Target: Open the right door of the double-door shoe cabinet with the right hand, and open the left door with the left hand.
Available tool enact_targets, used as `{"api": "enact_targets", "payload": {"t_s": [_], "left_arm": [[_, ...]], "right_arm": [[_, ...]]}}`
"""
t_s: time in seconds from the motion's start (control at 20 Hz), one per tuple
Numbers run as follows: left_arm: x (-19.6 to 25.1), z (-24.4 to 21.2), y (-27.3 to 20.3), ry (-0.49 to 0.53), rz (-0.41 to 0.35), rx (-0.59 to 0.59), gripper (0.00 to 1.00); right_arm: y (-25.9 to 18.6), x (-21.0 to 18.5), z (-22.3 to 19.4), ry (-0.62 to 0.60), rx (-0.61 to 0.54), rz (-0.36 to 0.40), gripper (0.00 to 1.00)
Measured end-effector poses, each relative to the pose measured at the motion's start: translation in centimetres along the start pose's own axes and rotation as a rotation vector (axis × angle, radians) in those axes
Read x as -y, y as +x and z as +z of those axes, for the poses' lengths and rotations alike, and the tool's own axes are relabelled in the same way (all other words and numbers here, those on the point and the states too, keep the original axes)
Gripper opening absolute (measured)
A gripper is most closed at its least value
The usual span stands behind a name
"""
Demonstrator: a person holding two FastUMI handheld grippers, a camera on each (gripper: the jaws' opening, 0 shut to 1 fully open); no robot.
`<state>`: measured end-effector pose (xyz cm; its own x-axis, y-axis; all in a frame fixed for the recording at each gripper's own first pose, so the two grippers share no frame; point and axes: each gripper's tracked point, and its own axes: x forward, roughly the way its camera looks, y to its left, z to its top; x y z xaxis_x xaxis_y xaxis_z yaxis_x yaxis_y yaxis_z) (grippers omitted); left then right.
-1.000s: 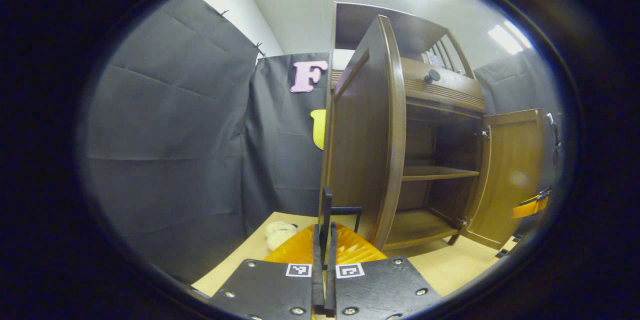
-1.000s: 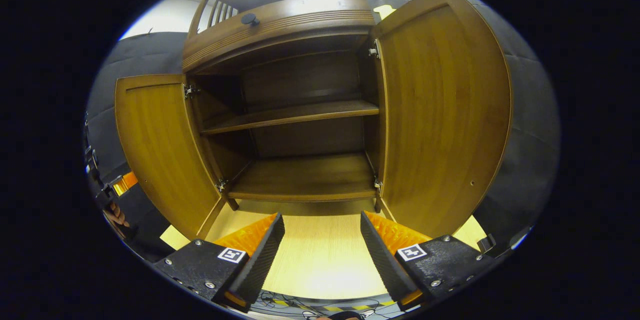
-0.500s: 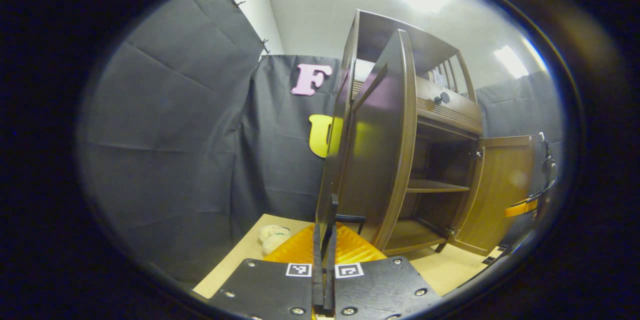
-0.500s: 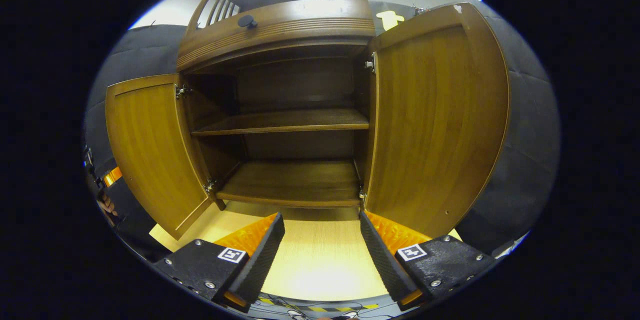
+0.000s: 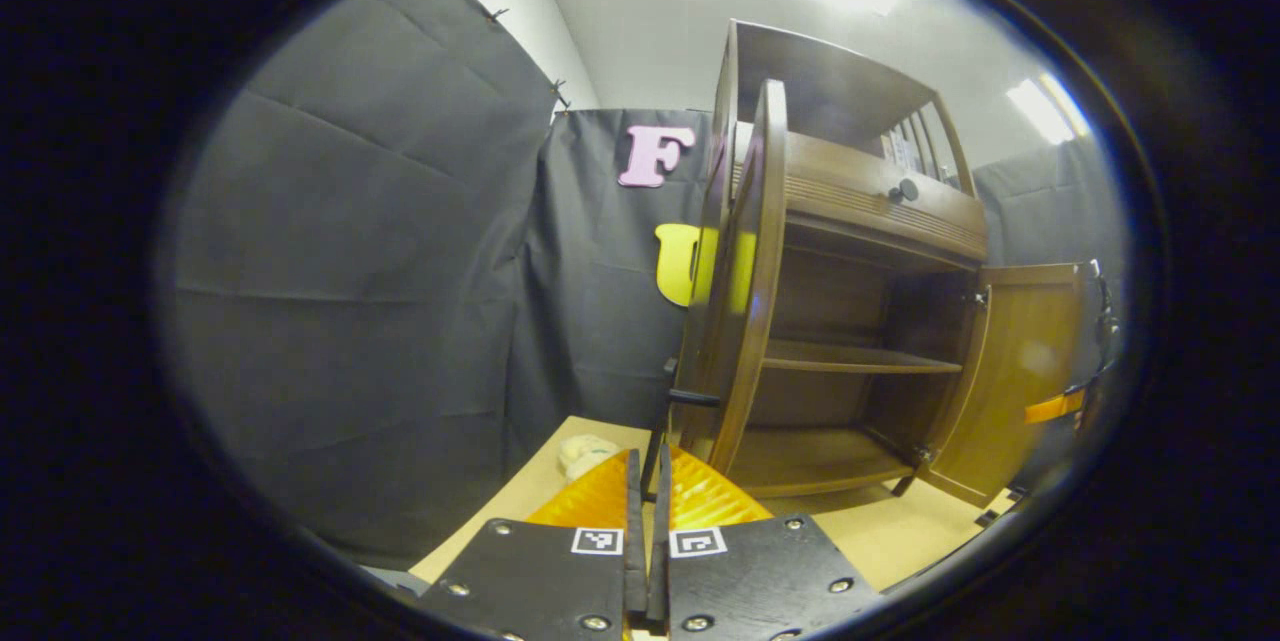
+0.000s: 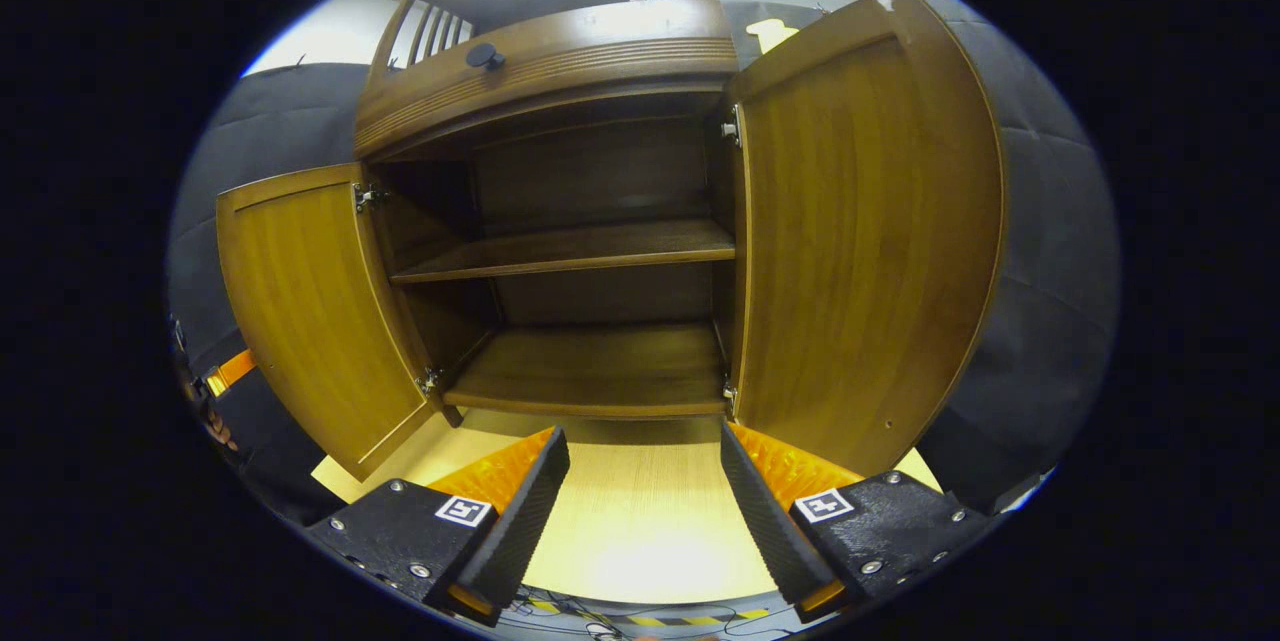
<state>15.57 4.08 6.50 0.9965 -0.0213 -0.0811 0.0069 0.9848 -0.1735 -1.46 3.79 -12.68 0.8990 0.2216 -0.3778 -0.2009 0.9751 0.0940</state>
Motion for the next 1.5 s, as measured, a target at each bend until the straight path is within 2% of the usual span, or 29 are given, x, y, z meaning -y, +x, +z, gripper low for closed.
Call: {"api": "enact_targets", "payload": {"t_s": [0.05,0.3,0.4,0.45,0.55,0.7,0.8,0.9,1.0,1.05,1.2,1.35,1.4,1.45,1.5], "left_arm": [[0.7,0.2,-0.8,0.004,0.017,0.0,0.02],[4.3,2.8,-4.8,0.073,0.112,0.018,0.02],[7.1,4.7,-5.7,0.087,0.107,0.038,0.0],[8.9,5.8,-6.2,0.08,0.099,0.053,0.07],[11.5,8.0,-6.9,0.082,0.098,0.08,0.33],[13.7,8.8,-7.8,0.142,0.188,0.114,0.73],[16.3,9.2,-8.0,0.128,0.187,0.147,1.0],[18.8,8.2,-7.4,0.094,0.155,0.139,1.0],[19.4,7.2,-7.2,0.11,0.161,0.14,1.0],[19.7,6.5,-7.2,0.113,0.176,0.138,1.0],[22.6,4.0,-7.3,0.078,0.15,0.104,1.0],[23.5,4.3,-7.9,0.089,0.133,0.114,1.0],[23.3,4.6,-8.2,0.103,0.142,0.122,0.89],[23.1,4.9,-8.5,0.108,0.149,0.131,1.0],[23.0,5.1,-8.6,0.111,0.157,0.14,1.0]], "right_arm": [[-0.5,0.4,0.0,-0.01,0.009,0.006,0.92],[-3.3,3.0,1.4,-0.018,0.086,0.014,0.92],[-4.9,4.0,2.1,-0.021,0.114,0.021,0.92],[-5.8,4.3,2.6,-0.024,0.132,0.03,0.92],[-7.1,5.2,3.6,-0.044,0.167,0.041,0.92],[-8.9,6.1,4.3,-0.083,0.231,0.063,0.92],[-9.3,6.8,4.4,-0.087,0.279,0.065,0.92],[-9.7,6.9,4.0,-0.057,0.273,0.068,0.94],[-10.7,7.5,4.2,-0.021,0.307,0.054,0.92],[-11.0,7.8,4.1,-0.02,0.324,0.047,0.92],[-11.5,8.6,1.6,-0.062,0.288,0.041,0.94],[-12.5,9.7,0.9,-0.056,0.274,0.027,0.92],[-12.7,10.0,0.8,-0.048,0.276,0.022,0.92],[-12.9,10.4,0.6,-0.039,0.279,0.013,0.92],[-13.0,10.8,0.4,-0.028,0.28,0.002,0.94]]}}
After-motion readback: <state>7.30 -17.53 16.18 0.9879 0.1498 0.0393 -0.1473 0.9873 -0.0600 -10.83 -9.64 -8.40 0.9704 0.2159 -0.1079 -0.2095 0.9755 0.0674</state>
